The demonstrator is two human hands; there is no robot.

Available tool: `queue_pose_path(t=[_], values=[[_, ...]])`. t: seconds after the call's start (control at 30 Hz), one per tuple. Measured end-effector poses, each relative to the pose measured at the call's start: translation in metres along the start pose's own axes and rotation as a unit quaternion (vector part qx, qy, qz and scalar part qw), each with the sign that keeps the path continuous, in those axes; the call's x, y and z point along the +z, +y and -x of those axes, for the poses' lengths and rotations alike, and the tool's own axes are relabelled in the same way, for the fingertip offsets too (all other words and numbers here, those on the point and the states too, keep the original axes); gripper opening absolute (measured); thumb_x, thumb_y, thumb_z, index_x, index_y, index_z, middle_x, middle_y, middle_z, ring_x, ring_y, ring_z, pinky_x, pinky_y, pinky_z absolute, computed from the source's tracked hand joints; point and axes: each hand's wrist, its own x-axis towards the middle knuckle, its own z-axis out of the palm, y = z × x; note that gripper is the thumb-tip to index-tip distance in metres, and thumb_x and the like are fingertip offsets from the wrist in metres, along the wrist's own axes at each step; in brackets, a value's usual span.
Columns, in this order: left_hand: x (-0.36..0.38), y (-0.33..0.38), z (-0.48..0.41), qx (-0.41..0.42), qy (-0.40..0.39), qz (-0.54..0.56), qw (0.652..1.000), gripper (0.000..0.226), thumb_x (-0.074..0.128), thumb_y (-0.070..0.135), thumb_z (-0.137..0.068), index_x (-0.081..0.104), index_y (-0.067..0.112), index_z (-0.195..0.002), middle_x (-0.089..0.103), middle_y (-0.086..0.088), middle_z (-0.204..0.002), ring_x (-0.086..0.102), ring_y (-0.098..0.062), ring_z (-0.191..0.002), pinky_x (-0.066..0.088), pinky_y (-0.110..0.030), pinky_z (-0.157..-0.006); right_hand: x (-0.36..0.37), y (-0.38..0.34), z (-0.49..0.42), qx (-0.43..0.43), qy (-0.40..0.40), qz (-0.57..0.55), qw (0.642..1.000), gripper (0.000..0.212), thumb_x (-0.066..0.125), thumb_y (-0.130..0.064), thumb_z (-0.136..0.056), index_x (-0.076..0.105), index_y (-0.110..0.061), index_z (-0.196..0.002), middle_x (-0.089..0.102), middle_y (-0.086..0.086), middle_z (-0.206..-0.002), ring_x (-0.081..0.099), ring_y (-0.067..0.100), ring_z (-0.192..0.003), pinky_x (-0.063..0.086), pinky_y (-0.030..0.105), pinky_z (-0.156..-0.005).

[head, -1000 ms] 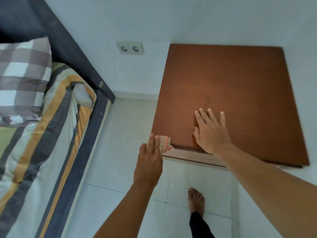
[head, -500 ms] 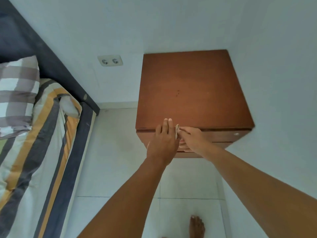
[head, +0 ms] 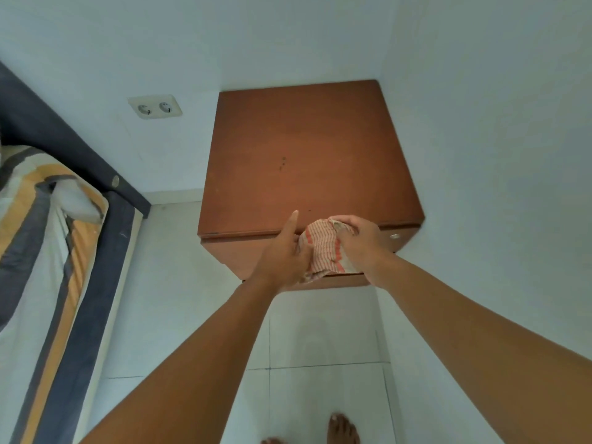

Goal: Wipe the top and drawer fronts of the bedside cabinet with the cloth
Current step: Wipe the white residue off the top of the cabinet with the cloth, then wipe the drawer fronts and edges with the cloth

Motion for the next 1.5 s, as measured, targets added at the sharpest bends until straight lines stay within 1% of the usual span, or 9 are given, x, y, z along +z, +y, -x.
queue_pose_path(t=[0.13,0.23,0.33,0.43,0.53,0.63,0.73,1.0,1.5], values=[[0.011,0.004,-0.003,0.015,0.077,0.020,0.997,0.029,0.061,0.018,-0.099,0.058,0.021,-0.128,0.062,0.014,-0.108,0.063,-0.012,-0.103,0.054,-0.024,-0.076,-0.002,0.019,0.008,-0.112,-0.002,0.153,0.982,0.042,0.050,-0.012,-0.098,0.061,-0.032,-0.133,0.060,0.005,-0.131,0.054,0.019,-0.122,0.046,0.032,-0.101],[0.008,0.009,-0.005,-0.016,0.084,0.065,0.994,0.014,0.063,0.015,-0.098,0.054,0.017,-0.109,0.060,0.014,-0.097,0.062,-0.007,-0.089,0.056,-0.026,-0.067,0.000,0.024,0.020,-0.124,-0.066,0.112,0.984,0.045,0.067,-0.039,-0.091,0.059,-0.038,-0.136,0.050,-0.001,-0.132,0.050,0.010,-0.120,0.048,0.031,-0.100],[-0.003,0.010,-0.009,-0.029,0.068,0.104,0.992,0.012,0.052,0.007,-0.101,0.057,0.017,-0.106,0.065,0.005,-0.102,0.067,-0.016,-0.095,0.062,-0.041,-0.076,0.003,0.025,0.025,-0.083,-0.126,0.111,0.982,0.085,0.079,-0.068,-0.068,0.053,-0.033,-0.141,0.044,-0.006,-0.133,0.052,0.009,-0.119,0.049,0.028,-0.098],[-0.013,0.009,-0.015,-0.046,0.035,0.167,0.984,0.021,0.043,0.006,-0.102,0.058,0.020,-0.107,0.068,-0.007,-0.110,0.072,-0.026,-0.098,0.062,-0.047,-0.082,0.011,0.025,0.023,-0.082,-0.108,0.183,0.974,0.069,0.078,-0.047,-0.075,0.053,-0.032,-0.138,0.047,-0.004,-0.123,0.058,0.018,-0.112,0.054,0.035,-0.089],[-0.022,-0.005,-0.018,-0.007,0.014,0.026,1.000,0.026,0.048,0.019,-0.102,0.058,0.021,-0.126,0.064,-0.004,-0.122,0.066,-0.023,-0.105,0.056,-0.032,-0.085,0.022,0.021,0.022,-0.110,-0.039,0.354,0.928,0.048,0.057,-0.028,-0.094,0.051,-0.020,-0.141,0.051,0.005,-0.130,0.056,0.031,-0.113,0.049,0.038,-0.083],[-0.033,-0.033,-0.017,0.023,0.023,-0.187,0.982,0.044,0.050,0.031,-0.100,0.047,0.019,-0.142,0.053,-0.008,-0.144,0.044,-0.030,-0.135,0.043,-0.043,-0.107,0.028,0.023,0.018,-0.183,0.003,0.509,0.841,0.060,0.056,-0.033,-0.094,0.044,-0.018,-0.151,0.046,0.011,-0.150,0.049,0.043,-0.126,0.048,0.049,-0.095],[-0.045,-0.063,-0.010,-0.010,0.030,-0.301,0.953,0.061,0.047,0.044,-0.100,0.030,0.025,-0.155,0.019,-0.008,-0.166,0.012,-0.034,-0.154,0.025,-0.054,-0.119,0.035,0.022,0.010,-0.218,0.007,0.553,0.804,0.074,0.053,-0.040,-0.093,0.031,-0.017,-0.160,0.026,0.013,-0.167,0.025,0.049,-0.150,0.033,0.064,-0.112],[-0.071,-0.136,0.007,-0.078,0.072,-0.334,0.936,0.072,0.046,0.051,-0.099,0.014,0.028,-0.161,0.002,-0.011,-0.169,0.009,-0.039,-0.154,0.028,-0.057,-0.118,0.073,0.018,0.001,-0.187,-0.064,0.540,0.818,0.083,0.048,-0.038,-0.099,-0.003,-0.031,-0.163,-0.004,0.004,-0.172,0.003,0.047,-0.154,0.022,0.062,-0.120],[-0.075,-0.163,-0.006,-0.051,0.085,-0.250,0.963,0.079,0.045,0.054,-0.097,-0.005,0.046,-0.159,0.010,-0.018,-0.166,0.030,-0.038,-0.145,0.045,-0.057,-0.104,0.081,0.024,-0.005,-0.166,-0.107,0.530,0.825,0.079,0.012,-0.045,-0.086,0.005,-0.030,-0.164,0.006,-0.001,-0.172,0.012,0.037,-0.157,0.026,0.062,-0.119]])
